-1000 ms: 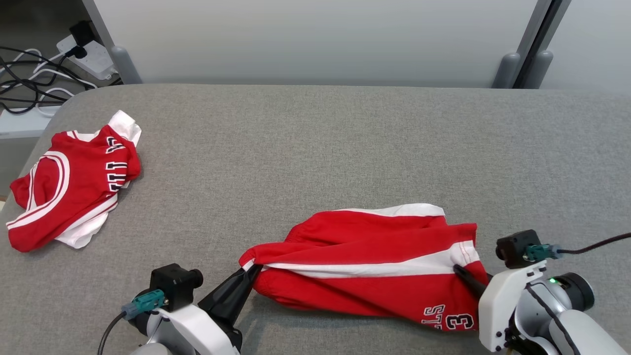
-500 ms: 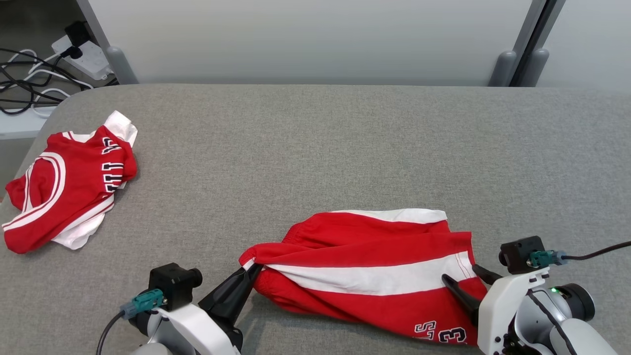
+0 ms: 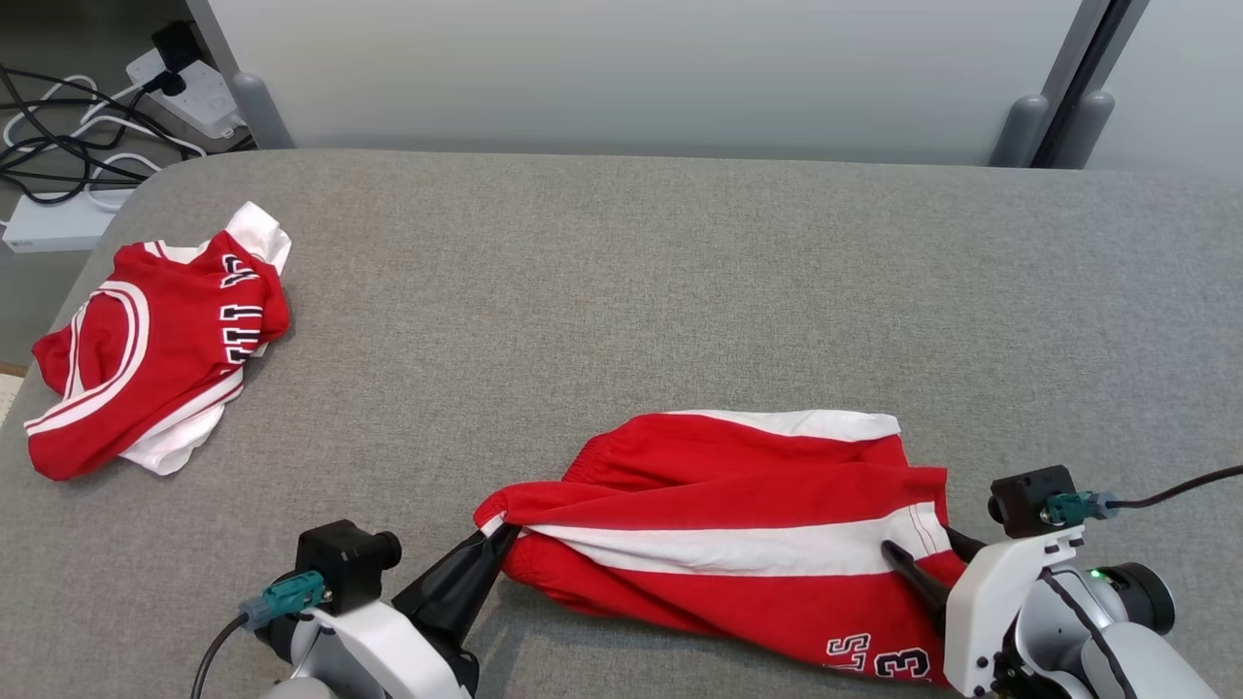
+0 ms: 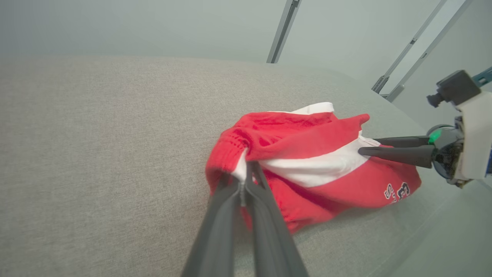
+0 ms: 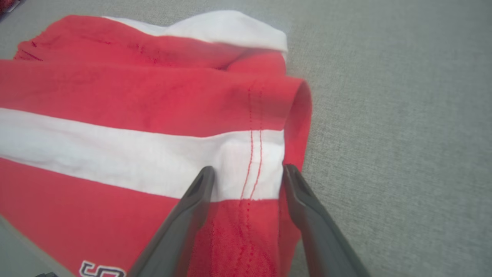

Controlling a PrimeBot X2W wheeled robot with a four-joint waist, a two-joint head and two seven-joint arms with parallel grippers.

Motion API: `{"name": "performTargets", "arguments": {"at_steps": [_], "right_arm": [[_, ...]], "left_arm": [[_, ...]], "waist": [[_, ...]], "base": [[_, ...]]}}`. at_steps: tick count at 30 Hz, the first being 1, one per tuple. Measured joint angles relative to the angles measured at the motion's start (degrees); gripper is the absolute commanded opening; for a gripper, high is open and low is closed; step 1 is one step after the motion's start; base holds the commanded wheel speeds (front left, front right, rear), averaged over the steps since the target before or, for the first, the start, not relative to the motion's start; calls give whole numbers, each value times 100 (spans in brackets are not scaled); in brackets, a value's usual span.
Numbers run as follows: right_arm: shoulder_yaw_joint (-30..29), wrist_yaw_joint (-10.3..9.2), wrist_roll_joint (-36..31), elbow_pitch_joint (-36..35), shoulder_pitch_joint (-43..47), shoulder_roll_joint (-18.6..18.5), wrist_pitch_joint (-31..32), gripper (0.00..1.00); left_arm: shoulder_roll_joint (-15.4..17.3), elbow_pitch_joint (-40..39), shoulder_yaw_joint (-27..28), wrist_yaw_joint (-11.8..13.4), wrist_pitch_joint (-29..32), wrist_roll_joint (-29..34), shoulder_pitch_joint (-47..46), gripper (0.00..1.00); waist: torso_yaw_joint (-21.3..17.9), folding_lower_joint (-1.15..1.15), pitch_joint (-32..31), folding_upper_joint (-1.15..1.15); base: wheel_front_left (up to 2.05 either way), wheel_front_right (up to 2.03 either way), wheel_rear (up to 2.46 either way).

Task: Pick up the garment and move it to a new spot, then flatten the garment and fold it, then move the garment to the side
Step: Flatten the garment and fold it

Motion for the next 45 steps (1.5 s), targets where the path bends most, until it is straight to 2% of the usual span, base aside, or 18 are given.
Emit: {"name": "performTargets", "arguments": {"at_steps": [3, 4, 5, 7, 9, 18, 22, 26, 31, 35, 42, 45], "right_arm": [[25, 0, -1, 23, -37, -3, -53, 85], [37, 0, -1, 32, -48, -3, -55, 76], [55, 0, -1, 32, -59, -4, -79, 50], [71, 0, 0, 36, -79, -4, -86, 32], [119, 0, 1, 42, -118, -10, -87, 0], [270, 0, 78, 47, -120, -102, -205, 0], [213, 1, 78, -116, -138, -210, -724, 0], [-44, 1, 276, -313, -267, -356, -1305, 0], [-531, 2, 1146, -611, -413, -606, -1611, 0], [-776, 21, 2007, -1056, -527, -920, -1640, 0], [-1416, 21, 3245, -2091, -540, -1645, -1639, 0], [-1983, 22, 3492, -2647, -314, -1983, -1638, 0]], "left_arm": [[2, -1, -3, 1, 0, 0, 0, 0], [2, -1, -3, 1, 0, 0, 0, 0], [2, -1, -7, 1, 0, 0, 0, 0], [2, -1, -9, 1, -1, -1, 0, 0], [2, -1, -14, 1, -1, -1, 0, 0], [1, 2, -16, 1, -21, -12, 0, 0], [-31, -49, 98, -51, -138, -229, 2, 0], [-82, -304, 388, -312, -196, -678, -3, 0], [59, -786, 814, -520, 10, -1494, -170, 0], [266, -1262, 1138, -589, 464, -2318, -496, 0], [547, -2479, 1419, -599, 1733, -4274, -748, 0], [643, -3089, 1493, -404, 2271, -5187, -885, 0]], "waist": [[0, 0, -2, 0], [-2, 0, -4, 0], [-6, 0, -8, 0], [-11, 0, -13, 0], [-20, 0, -25, 0], [-68, 0, -67, 0], [-101, 0, -159, 0], [-145, 0, -331, 0], [-231, 0, -611, 0], [-360, 0, -768, 0], [-530, 0, -909, 0], [-520, 0, -896, 0]], "base": [[0, 0, 0], [0, 0, 0], [0, 0, 0], [0, 0, 0], [0, 0, 0], [0, 0, 0], [0, 0, 0], [0, 0, 0], [0, 0, 0], [0, 0, 0], [0, 0, 0], [0, 0, 0]]}}
